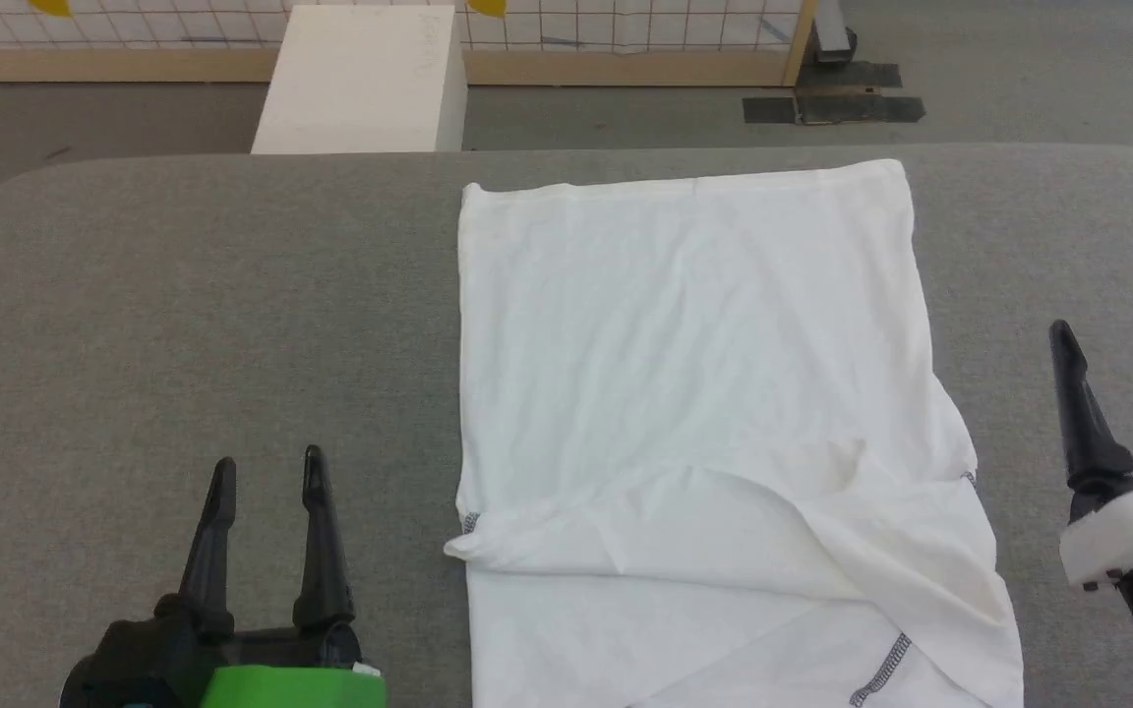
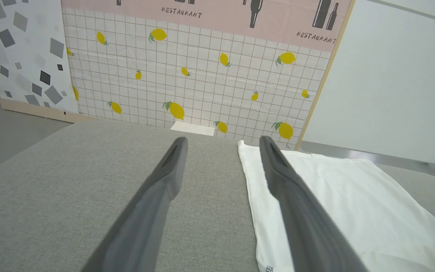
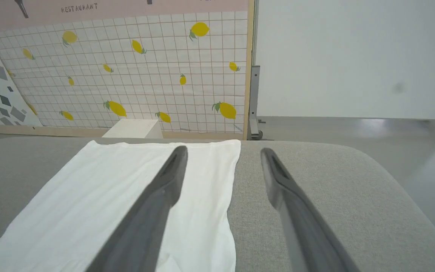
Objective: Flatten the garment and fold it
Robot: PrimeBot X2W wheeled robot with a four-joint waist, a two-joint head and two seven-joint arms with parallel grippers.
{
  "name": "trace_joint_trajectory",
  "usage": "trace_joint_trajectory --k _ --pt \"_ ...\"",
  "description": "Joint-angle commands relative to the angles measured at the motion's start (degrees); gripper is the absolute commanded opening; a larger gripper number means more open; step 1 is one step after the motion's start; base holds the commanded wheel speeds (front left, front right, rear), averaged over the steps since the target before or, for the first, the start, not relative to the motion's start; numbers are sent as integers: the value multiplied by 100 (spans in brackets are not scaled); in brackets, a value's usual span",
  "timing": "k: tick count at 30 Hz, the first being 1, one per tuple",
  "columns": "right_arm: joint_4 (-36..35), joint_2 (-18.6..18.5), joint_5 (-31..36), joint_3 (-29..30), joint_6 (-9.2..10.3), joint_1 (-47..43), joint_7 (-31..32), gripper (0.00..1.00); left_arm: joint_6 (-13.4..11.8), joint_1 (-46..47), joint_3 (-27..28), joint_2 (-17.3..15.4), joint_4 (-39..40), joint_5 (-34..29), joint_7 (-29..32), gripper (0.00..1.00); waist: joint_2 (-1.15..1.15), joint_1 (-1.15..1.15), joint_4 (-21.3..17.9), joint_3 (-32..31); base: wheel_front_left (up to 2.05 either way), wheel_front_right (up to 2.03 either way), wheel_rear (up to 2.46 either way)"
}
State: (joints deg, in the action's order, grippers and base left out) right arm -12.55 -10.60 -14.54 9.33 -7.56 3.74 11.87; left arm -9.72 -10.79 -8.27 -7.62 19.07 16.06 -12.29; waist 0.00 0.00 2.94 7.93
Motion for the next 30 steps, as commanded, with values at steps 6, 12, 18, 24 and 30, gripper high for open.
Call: trace_joint_trajectory --k 6,12,18,24,30 --pt "-227 610 399 457 8 -678 -409 100 -35 63 -37 -20 -73 -60 -77 100 0 0 -319 212 0 0 0" --pt "-300 740 375 383 8 -739 -554 100 162 1066 -11 -457 18 -294 470 100 0 0 -312 508 0 0 0" --pt "-567 708 399 153 8 -385 -504 100 696 3039 -22 -1021 -235 -247 1721 100 0 0 -308 1051 0 0 0" --pt "-941 690 282 130 8 -106 -377 100 1327 5470 -193 -1461 -1404 -118 3028 100 0 0 -370 1897 0 0 0" --pt "-1144 614 188 24 8 76 -360 100 1459 6935 -355 -1501 -2536 -30 3981 100 0 0 -618 2582 0 0 0"
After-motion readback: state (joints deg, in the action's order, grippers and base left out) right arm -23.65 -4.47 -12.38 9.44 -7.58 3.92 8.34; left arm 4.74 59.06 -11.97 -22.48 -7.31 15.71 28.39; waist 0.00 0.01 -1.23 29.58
